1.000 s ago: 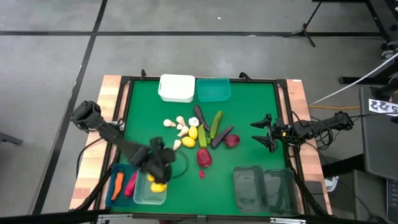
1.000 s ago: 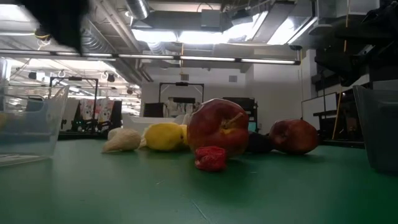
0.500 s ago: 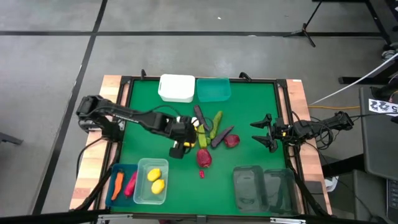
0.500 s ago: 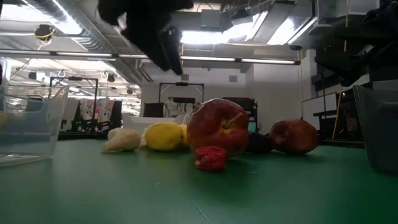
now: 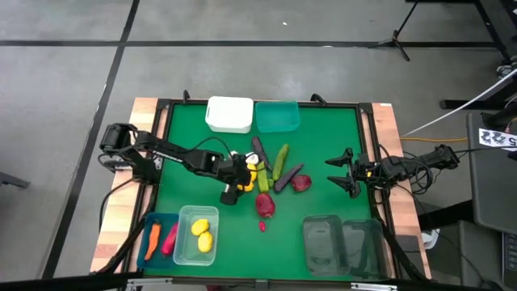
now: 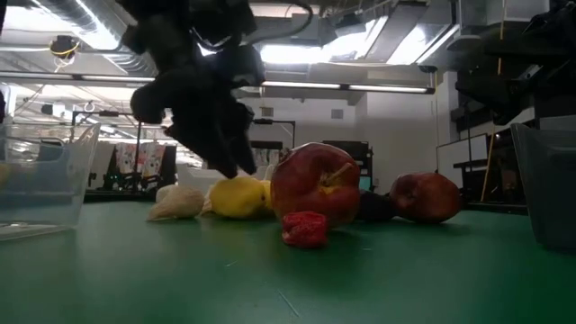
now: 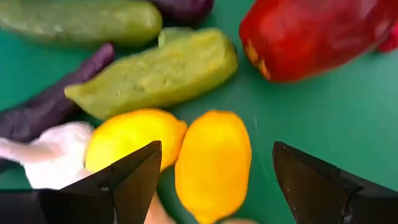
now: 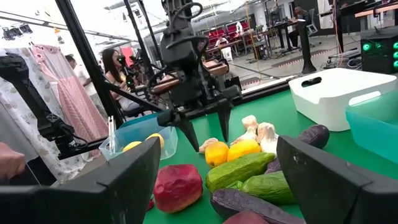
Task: Sort produce into baskets
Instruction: Put the lemon into the transparent bin
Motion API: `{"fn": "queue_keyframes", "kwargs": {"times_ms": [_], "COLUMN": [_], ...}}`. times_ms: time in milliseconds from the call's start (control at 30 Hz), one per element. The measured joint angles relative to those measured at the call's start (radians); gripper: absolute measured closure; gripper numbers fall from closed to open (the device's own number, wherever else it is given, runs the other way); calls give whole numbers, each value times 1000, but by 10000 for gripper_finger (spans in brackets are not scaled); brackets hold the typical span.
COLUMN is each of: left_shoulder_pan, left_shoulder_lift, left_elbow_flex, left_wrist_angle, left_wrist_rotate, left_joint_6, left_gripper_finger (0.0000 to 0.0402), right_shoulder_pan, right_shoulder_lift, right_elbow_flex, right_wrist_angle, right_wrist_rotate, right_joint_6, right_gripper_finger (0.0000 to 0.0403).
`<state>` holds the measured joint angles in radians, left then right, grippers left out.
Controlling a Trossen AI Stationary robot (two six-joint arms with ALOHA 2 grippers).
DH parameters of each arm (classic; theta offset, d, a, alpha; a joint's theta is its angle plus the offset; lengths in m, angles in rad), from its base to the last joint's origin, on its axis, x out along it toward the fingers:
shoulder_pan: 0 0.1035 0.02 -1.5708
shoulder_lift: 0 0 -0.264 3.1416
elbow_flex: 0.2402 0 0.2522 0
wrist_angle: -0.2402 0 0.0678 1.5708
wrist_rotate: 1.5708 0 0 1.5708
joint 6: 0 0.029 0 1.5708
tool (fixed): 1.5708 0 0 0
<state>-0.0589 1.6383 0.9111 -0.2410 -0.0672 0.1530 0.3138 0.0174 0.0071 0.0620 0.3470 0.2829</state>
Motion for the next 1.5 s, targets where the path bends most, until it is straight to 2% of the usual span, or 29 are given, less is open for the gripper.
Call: {"fn": "queue_keyframes", "kwargs": {"times_ms": [233,467,833,1033,1267,1500], "left_shoulder_pan": [20,29,28,21,-30,-157], "left_shoulder_lift": [-1,25,48,35,-94,-270], "left_elbow_flex": [-75,-110,-109,-91,-2,39], "left_wrist_angle": [132,127,196,190,3,-161], "left_wrist_rotate": [27,46,48,48,47,48], "left_joint_6": [-17,-32,-75,-152,-186,-343], "left_gripper_finger": [100,102,193,207,200,201], "right_shoulder_pan": [0,0,0,0,0,0], "right_shoulder_lift": [0,0,0,0,0,0], "right_elbow_flex": [0,0,0,0,0,0], "right_wrist_angle": [0,0,0,0,0,0], "right_wrist_rotate": [0,0,0,0,0,1], "right_joint_6": [0,0,6,8,8,8], "right_gripper_finger": [81,81,81,81,81,81]}}
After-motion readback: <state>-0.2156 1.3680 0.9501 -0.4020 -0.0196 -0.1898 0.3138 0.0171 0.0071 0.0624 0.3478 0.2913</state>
